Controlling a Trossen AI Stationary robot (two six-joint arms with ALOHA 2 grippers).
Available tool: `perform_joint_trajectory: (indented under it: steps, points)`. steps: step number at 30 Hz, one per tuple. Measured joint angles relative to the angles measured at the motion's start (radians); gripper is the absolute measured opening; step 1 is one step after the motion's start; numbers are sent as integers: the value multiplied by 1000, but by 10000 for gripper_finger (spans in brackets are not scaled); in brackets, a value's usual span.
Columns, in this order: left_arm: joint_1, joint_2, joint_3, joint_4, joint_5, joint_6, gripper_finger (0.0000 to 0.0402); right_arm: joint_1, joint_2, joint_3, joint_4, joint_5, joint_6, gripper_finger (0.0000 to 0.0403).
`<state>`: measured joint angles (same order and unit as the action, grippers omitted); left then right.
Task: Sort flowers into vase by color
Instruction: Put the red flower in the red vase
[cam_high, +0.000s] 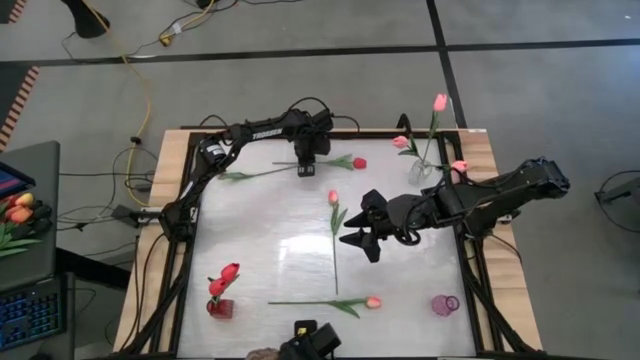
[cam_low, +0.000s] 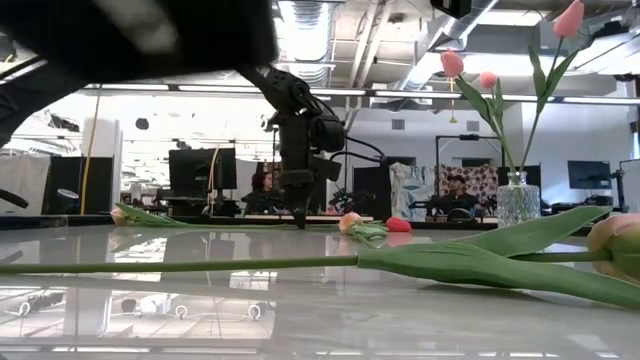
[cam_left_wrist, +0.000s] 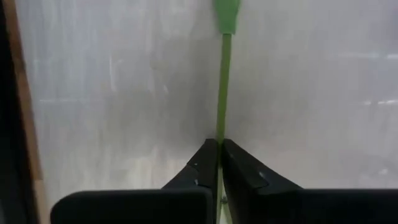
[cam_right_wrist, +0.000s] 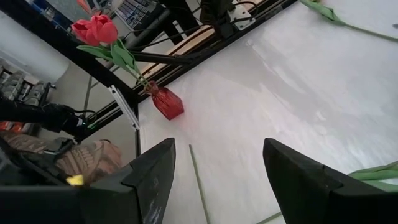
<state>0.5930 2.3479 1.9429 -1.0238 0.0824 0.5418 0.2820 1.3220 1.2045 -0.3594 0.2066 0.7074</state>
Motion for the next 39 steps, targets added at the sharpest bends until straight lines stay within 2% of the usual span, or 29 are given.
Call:
perform_joint_trajectory:
  steps: [4, 14, 23, 30, 39]
  points:
    - [-5, -33, 18, -10, 59, -8, 0, 7, 0, 0, 1, 1, 0, 270]
    - [-35, -203, 23, -14, 209, -18, 0, 6, 0, 0, 3, 4, 0, 270]
    - [-69, -387, 22, -13, 422, -98, 0, 6, 0, 0, 4, 4, 0, 270]
    - [-113, -573, -2, 20, 446, -144, 0, 5, 0, 0, 4, 4, 0, 270]
    - [-156, -742, -2, 114, 429, -259, 0, 5, 0, 0, 4, 4, -13, 270]
